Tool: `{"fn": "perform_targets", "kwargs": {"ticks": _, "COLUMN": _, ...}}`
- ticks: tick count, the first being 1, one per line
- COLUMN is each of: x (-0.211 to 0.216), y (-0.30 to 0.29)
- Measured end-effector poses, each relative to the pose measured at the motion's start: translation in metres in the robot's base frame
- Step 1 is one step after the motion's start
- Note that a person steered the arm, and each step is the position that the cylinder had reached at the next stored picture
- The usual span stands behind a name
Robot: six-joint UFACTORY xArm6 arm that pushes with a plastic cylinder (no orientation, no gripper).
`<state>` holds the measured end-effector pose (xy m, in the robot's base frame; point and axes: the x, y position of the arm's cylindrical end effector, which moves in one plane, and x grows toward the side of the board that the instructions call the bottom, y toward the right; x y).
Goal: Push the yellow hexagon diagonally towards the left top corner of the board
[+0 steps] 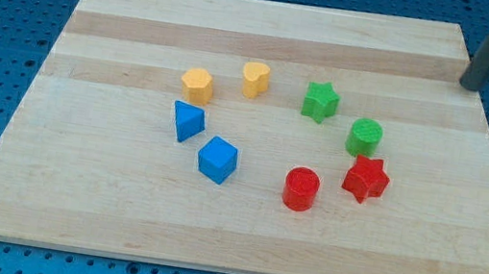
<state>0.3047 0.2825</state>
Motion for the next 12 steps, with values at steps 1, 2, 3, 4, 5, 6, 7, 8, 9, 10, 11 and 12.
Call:
{"fn": "perform_targets", "kwargs": {"ticks": 1, "x": -0.025, "y": -0.04}}
{"fn": "perform_targets", "kwargs": {"ticks": 2, "x": -0.015, "y": -0.092}}
{"fn": "perform_targets", "kwargs": {"ticks": 3, "x": 0.007, "y": -0.124}}
{"fn": "perform_targets", "kwargs": {"ticks": 4, "x": 0.037, "y": -0.156}}
{"fn": "perform_targets", "kwargs": {"ticks": 5, "x": 0.056, "y": -0.204}}
{"fn": "perform_targets", "kwargs": {"ticks": 6, "x": 0.075, "y": -0.233}}
{"fn": "perform_targets", "kwargs": {"ticks": 7, "x": 0.112, "y": -0.257}}
{"fn": "perform_targets", "kwargs": {"ticks": 8, "x": 0.13, "y": -0.305}}
{"fn": "perform_targets", "kwargs": {"ticks": 9, "x": 0.119, "y": -0.348}}
{"fn": "perform_targets", "kwargs": {"ticks": 10, "x": 0.076, "y": -0.362}}
{"fn": "perform_targets", "kwargs": {"ticks": 11, "x": 0.069, "y": -0.363}}
{"fn": "perform_targets", "kwargs": {"ticks": 12, "x": 0.085, "y": -0.364}}
